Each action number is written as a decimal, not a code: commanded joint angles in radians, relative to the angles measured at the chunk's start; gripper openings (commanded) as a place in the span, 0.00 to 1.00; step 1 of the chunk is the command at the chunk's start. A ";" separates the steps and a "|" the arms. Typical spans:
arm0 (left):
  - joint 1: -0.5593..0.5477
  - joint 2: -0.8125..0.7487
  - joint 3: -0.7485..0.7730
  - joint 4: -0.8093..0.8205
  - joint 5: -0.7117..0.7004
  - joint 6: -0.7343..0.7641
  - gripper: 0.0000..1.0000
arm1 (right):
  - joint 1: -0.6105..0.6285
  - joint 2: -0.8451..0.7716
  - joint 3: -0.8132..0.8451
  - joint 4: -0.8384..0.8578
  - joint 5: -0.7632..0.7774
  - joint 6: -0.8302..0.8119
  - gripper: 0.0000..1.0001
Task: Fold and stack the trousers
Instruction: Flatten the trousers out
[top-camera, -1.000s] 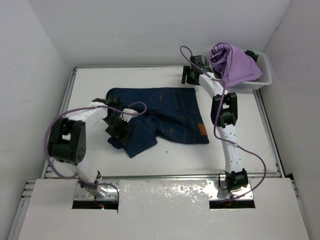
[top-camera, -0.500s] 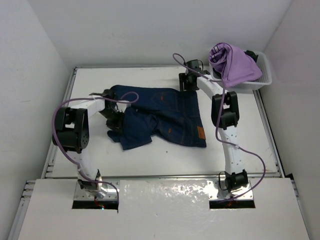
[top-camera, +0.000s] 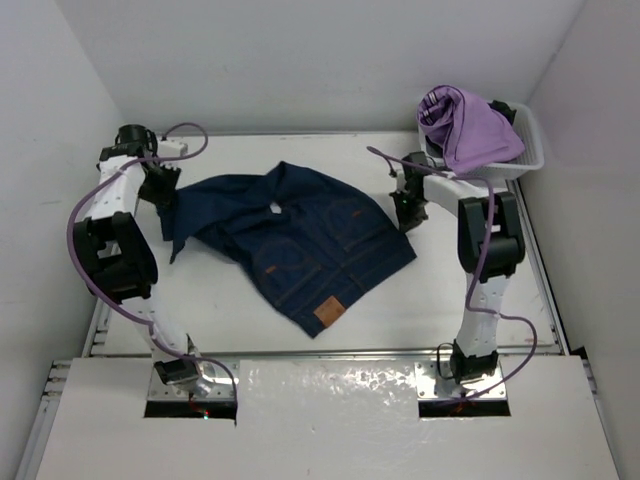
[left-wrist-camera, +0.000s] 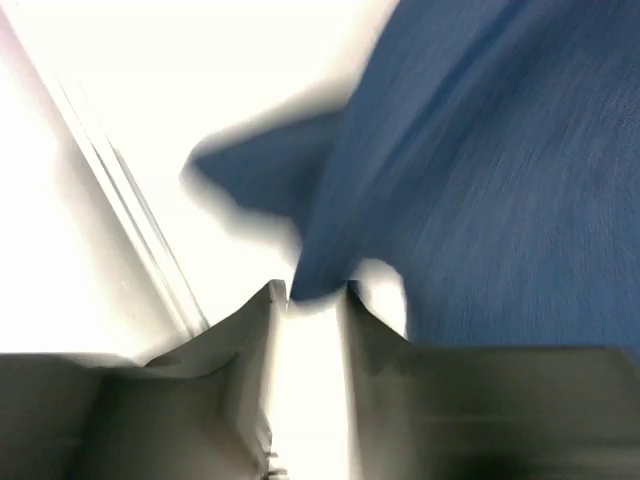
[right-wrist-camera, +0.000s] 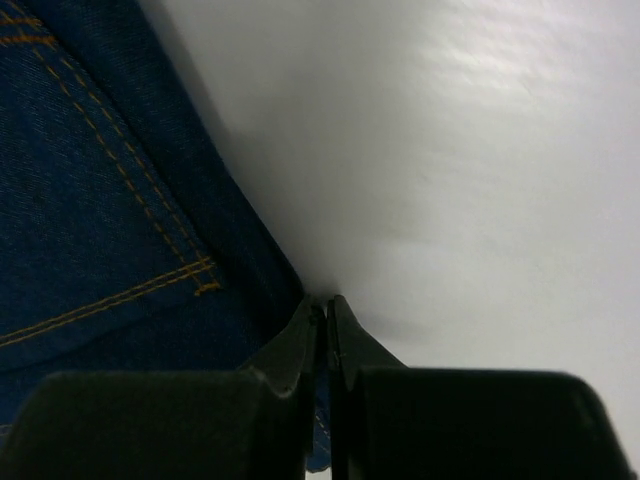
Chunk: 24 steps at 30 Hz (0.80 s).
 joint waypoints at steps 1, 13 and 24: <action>-0.008 0.039 0.037 -0.164 0.045 0.137 0.40 | -0.057 -0.100 -0.073 0.053 -0.005 -0.029 0.02; 0.191 0.133 0.059 -0.201 0.122 0.274 0.57 | -0.060 -0.249 -0.026 -0.026 -0.047 -0.080 0.57; 0.191 0.294 0.115 0.098 0.307 0.156 0.87 | -0.060 -0.321 -0.170 -0.056 -0.021 -0.109 0.82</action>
